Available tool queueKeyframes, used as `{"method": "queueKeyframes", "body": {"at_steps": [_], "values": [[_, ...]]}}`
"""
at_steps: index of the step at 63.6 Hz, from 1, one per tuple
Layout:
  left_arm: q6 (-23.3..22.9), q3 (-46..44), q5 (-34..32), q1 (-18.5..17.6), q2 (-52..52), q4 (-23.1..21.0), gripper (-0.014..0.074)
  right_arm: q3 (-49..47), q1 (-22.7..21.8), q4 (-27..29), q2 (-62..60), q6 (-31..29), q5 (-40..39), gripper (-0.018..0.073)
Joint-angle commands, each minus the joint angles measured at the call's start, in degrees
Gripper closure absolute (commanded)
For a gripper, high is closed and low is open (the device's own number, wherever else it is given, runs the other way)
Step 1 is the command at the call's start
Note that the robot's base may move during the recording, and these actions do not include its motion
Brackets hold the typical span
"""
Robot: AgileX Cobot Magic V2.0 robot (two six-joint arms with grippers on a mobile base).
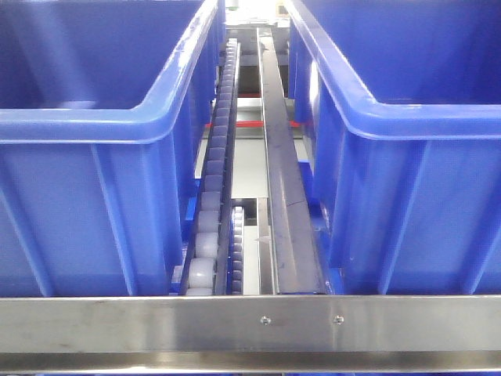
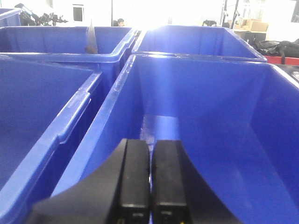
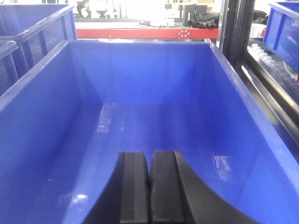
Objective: Pick and sort blue part to right shelf
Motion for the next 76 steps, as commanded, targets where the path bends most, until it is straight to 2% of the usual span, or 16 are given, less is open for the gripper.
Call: {"method": "queueKeyframes", "body": {"at_steps": [1, 26, 36, 56, 76], "values": [[-0.05, -1.66, -4.12, 0.13, 0.40, -0.63, 0.0472, -1.65, -0.38, 0.14, 0.13, -0.08, -4.69, 0.0505], [-0.05, -1.66, -4.12, 0.13, 0.40, -0.63, 0.0472, -0.40, -0.38, 0.09, -0.32, -0.08, -5.30, 0.0505], [-0.05, -1.66, -4.12, 0.13, 0.40, -0.63, 0.0472, 3.89, -0.38, -5.84, -5.16, -0.08, -5.26, 0.0505], [-0.05, -1.66, -4.12, 0.13, 0.40, -0.63, 0.0472, 13.96, -0.38, -4.70, -22.54, -0.08, -3.95, 0.0505], [-0.05, -1.66, -4.12, 0.13, 0.40, -0.63, 0.0472, 13.84, -0.38, -4.70, -22.02, -0.08, -4.80, 0.0505]]}}
